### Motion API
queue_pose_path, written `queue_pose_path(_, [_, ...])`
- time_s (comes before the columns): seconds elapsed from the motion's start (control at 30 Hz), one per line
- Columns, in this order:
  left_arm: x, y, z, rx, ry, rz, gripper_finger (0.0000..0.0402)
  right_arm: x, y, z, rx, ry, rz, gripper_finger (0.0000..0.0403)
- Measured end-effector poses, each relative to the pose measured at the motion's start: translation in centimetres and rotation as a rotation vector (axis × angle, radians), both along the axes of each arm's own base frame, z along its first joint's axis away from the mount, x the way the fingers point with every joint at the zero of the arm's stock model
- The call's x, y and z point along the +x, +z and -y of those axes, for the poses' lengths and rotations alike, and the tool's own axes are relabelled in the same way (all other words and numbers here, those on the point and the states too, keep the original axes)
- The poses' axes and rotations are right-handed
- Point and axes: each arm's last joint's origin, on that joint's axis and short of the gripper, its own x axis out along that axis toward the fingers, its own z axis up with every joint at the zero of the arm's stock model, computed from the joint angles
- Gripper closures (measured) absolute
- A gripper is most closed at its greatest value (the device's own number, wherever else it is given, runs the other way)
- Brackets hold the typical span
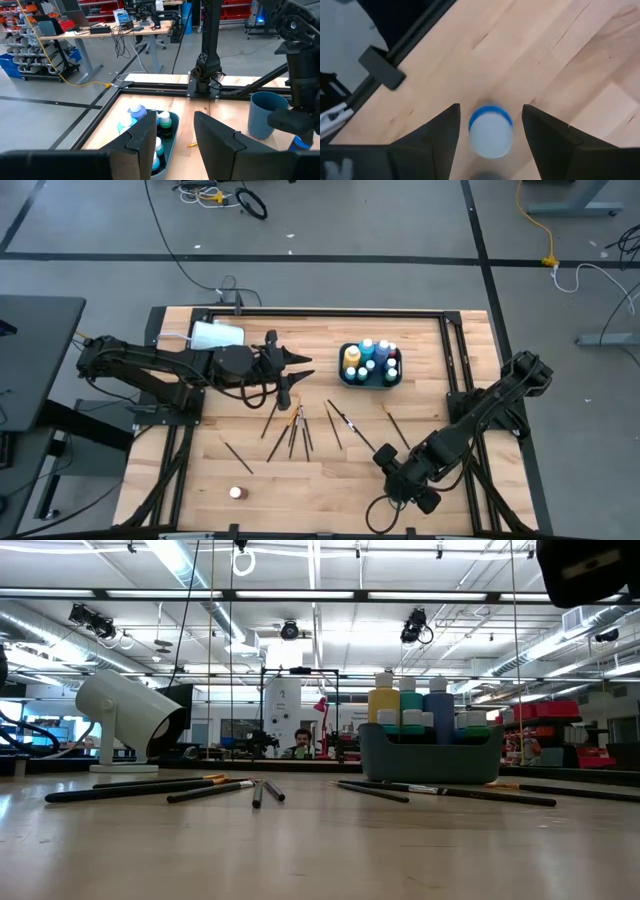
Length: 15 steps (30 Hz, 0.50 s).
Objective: Pick & Place Paint Supplies
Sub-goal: Put the small dark blue paint bottle into the bin
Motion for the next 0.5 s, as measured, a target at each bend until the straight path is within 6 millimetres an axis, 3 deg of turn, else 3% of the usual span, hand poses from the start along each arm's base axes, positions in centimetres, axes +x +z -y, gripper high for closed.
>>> queue_pose_path(0.5, [0.0, 0.0, 0.0, -0.004, 0.001, 0.001, 0.0261, -0.27, -0.2, 0.25, -0.031, 0.006, -0.031, 0.0205])
